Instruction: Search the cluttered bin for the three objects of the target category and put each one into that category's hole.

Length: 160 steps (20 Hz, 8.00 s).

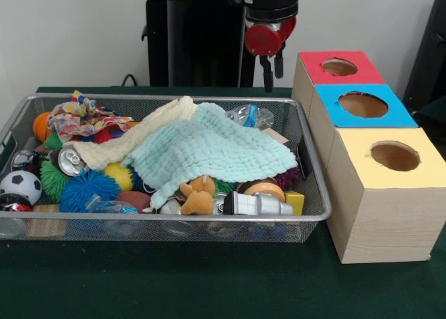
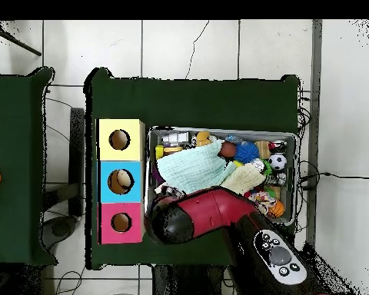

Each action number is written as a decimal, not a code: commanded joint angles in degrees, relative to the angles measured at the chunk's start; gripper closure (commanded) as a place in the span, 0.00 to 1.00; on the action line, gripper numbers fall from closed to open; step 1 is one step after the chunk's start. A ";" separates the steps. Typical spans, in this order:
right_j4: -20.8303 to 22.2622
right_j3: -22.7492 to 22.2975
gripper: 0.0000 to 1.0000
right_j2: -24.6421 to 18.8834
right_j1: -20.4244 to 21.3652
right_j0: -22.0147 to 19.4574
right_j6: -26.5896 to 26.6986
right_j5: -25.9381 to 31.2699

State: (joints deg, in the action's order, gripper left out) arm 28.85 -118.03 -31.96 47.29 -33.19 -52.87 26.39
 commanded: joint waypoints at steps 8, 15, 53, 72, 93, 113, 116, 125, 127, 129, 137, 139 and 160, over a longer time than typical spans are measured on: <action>4.42 3.80 0.00 -2.74 -2.47 -1.35 3.08 3.99; 8.03 3.53 0.00 -7.48 -3.26 -1.67 11.84 8.21; 19.41 12.61 0.00 -17.48 -9.47 -7.31 24.07 23.03; 27.33 12.03 0.00 -11.21 -13.79 -1.74 7.39 9.46; 25.54 10.58 0.00 -15.13 -10.81 -8.03 20.45 17.80; 26.52 11.22 0.00 -13.92 -11.69 -6.37 15.86 15.83; 27.32 11.29 0.00 -12.77 -13.34 -6.47 14.31 14.63; 25.21 7.43 0.00 -13.33 -9.82 -8.67 15.69 16.71; 23.60 6.81 0.00 -14.18 -7.91 -9.72 17.77 18.78; 22.72 6.11 0.00 -14.67 -6.40 -10.51 19.15 20.03; 24.20 4.52 0.00 -14.77 -6.03 -10.96 17.15 18.59; 26.45 4.56 0.00 -13.50 -7.85 -10.07 14.31 16.18; 29.58 2.83 0.00 -8.16 -9.85 -5.93 6.21 9.62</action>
State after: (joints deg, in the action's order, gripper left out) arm 55.59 -112.40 -43.76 37.68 -37.05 -47.57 36.18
